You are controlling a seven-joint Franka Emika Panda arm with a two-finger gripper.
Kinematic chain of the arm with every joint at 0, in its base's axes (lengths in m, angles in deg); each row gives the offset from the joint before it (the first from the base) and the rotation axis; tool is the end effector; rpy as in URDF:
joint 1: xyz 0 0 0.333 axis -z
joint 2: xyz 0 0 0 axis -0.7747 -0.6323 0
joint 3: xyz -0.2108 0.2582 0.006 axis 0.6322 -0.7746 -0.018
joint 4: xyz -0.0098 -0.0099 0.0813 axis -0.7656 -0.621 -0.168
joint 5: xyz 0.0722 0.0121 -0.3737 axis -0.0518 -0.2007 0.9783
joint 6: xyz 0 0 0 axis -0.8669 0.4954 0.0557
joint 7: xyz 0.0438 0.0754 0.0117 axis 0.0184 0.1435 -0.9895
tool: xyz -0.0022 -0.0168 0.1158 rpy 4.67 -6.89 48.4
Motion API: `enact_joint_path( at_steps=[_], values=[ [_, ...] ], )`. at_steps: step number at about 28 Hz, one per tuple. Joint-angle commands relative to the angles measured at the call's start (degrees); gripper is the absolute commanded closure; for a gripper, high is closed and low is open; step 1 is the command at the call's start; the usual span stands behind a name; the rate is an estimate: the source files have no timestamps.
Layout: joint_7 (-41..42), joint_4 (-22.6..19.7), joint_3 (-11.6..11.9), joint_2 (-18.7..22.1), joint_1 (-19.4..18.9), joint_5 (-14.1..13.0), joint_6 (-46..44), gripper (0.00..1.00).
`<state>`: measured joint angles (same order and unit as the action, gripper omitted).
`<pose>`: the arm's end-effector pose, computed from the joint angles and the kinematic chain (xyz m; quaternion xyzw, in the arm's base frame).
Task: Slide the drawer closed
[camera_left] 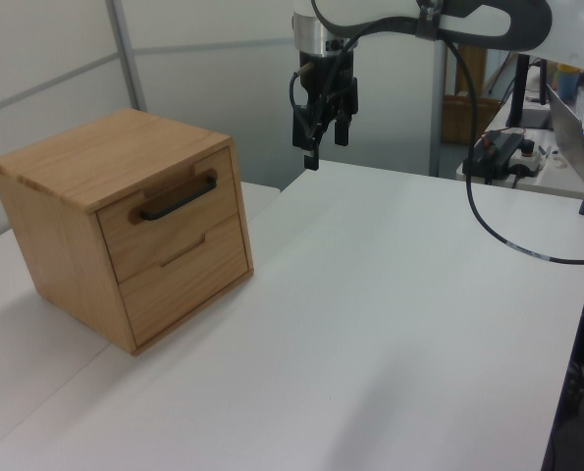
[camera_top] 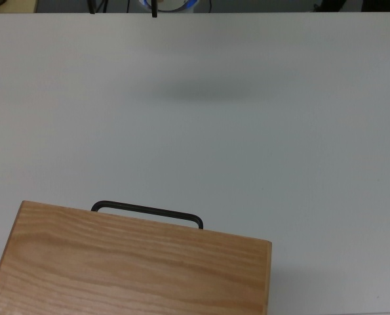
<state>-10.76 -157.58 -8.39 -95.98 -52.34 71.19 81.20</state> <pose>0.5726 0.0005 0.6860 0.9991 0.0061 0.0386 0.0143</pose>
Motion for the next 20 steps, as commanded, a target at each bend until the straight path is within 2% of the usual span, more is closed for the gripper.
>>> enact_joint_path(
  at_steps=[1, 20],
  values=[
    [0.9, -1.1, 1.5, 1.3, -1.3, 1.0, -0.8, 0.0],
    [0.9, -1.4, 1.0, 1.1, -1.9, 0.5, -0.8, 0.0]
  ],
)
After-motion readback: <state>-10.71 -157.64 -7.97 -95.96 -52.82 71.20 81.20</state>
